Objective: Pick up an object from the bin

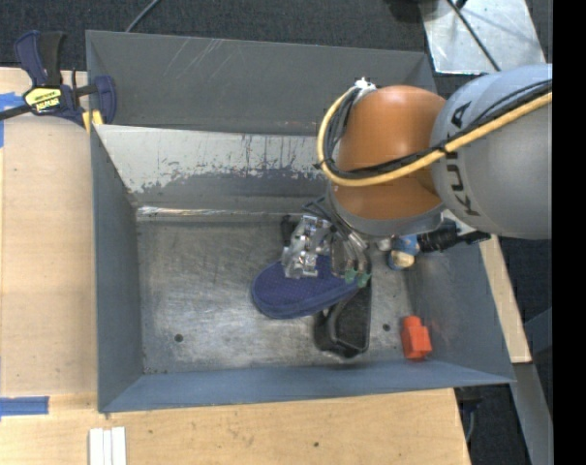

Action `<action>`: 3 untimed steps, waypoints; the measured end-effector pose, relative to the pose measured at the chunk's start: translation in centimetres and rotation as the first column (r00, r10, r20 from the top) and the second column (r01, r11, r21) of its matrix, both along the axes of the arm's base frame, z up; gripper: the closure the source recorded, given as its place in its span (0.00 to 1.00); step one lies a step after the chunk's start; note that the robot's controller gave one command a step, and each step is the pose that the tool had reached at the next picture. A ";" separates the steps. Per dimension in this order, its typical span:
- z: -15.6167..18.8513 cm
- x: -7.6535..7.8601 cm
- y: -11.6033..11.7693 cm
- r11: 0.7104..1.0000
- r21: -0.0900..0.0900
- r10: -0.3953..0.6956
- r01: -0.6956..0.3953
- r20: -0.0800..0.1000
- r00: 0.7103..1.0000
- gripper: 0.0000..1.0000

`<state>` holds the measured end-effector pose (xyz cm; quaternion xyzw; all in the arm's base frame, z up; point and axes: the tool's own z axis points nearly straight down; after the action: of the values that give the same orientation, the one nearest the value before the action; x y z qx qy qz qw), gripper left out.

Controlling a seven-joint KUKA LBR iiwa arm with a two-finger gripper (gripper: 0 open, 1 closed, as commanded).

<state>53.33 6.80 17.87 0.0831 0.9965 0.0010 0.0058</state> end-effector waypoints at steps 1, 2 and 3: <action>-0.5 -0.2 0.0 1.000 -0.001 0.001 -0.001 -0.010 1.000 0.00; -10.1 1.2 -5.6 0.983 0.004 0.185 -0.185 0.001 0.983 0.00; -9.9 1.4 -5.5 0.983 0.002 0.184 -0.184 0.007 0.983 1.00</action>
Offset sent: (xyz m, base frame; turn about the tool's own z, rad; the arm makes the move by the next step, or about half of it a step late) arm 0.0000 0.0000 0.0000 0.0000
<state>54.70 1.26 7.99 -0.0095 0.9999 0.0030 0.0088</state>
